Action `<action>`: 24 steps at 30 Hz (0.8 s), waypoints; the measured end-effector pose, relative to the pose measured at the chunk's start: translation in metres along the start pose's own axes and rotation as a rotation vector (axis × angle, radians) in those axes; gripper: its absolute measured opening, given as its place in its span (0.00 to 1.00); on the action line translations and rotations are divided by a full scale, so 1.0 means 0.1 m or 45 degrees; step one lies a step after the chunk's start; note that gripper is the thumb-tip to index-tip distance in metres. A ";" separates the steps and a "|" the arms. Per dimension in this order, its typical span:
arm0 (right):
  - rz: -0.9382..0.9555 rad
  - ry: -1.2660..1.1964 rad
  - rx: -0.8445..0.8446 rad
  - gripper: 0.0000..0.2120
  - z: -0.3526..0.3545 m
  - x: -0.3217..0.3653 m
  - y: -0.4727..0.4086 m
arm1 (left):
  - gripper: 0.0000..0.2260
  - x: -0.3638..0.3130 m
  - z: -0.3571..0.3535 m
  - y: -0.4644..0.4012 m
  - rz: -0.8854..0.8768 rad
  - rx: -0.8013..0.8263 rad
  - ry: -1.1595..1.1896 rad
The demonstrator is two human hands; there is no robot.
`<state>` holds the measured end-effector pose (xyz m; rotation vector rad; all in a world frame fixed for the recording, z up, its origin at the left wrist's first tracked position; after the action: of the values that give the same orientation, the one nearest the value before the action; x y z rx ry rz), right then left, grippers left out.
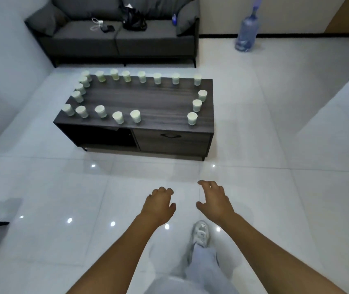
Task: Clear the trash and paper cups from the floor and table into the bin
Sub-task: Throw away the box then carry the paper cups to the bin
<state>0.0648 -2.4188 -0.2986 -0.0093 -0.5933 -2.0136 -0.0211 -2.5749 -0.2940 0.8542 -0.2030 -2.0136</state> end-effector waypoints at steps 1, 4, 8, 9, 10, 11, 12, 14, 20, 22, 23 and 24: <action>0.007 0.003 0.005 0.31 0.04 0.02 -0.19 | 0.20 -0.01 0.09 -0.17 0.002 -0.014 0.016; 0.046 0.017 0.000 0.31 0.23 0.06 -0.83 | 0.20 -0.03 0.38 -0.75 0.041 -0.059 0.055; 0.073 0.042 -0.006 0.30 0.62 0.10 -1.70 | 0.20 -0.09 0.78 -1.48 0.118 -0.072 0.118; 0.087 0.051 -0.003 0.30 0.72 0.12 -1.89 | 0.20 -0.10 0.88 -1.63 0.138 -0.073 0.128; 0.108 0.067 0.001 0.30 0.81 0.14 -2.08 | 0.20 -0.10 0.97 -1.78 0.157 -0.080 0.136; 0.127 0.081 0.005 0.30 0.90 0.16 -2.26 | 0.20 -0.10 1.06 -1.91 0.177 -0.088 0.148; 0.135 0.088 0.010 0.30 0.98 0.18 -2.43 | 0.20 -0.08 1.15 -2.04 0.197 -0.092 0.163; 0.136 0.095 0.025 0.30 1.10 0.21 -2.73 | 0.20 -0.03 1.31 -2.28 0.238 -0.091 0.181; 0.032 0.081 0.120 0.31 1.18 0.26 -3.56 | 0.20 0.27 1.75 -3.14 0.297 -0.048 0.200; -0.028 0.066 0.145 0.31 1.18 0.28 -3.83 | 0.20 0.35 1.89 -3.45 0.279 -0.009 0.186; -0.058 0.055 0.156 0.31 1.18 0.30 -3.96 | 0.20 0.38 1.96 -3.62 0.264 0.010 0.178; -0.090 0.042 0.166 0.31 1.19 0.33 -4.10 | 0.20 0.42 2.03 -3.79 0.246 0.029 0.169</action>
<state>-0.3208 -2.2397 -0.3512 0.1246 -0.7113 -2.0358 -0.4252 -2.4283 -0.3332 0.9423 -0.2245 -1.7717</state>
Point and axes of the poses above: each hand's wrist, its own y-axis away from the middle knuckle, its own z-axis out of the back of the hand, x = y × z, the point moved 2 cm from there along -y, towards the middle knuckle, and after that the axes turned 13 degrees about y, right-handed, at the moved point
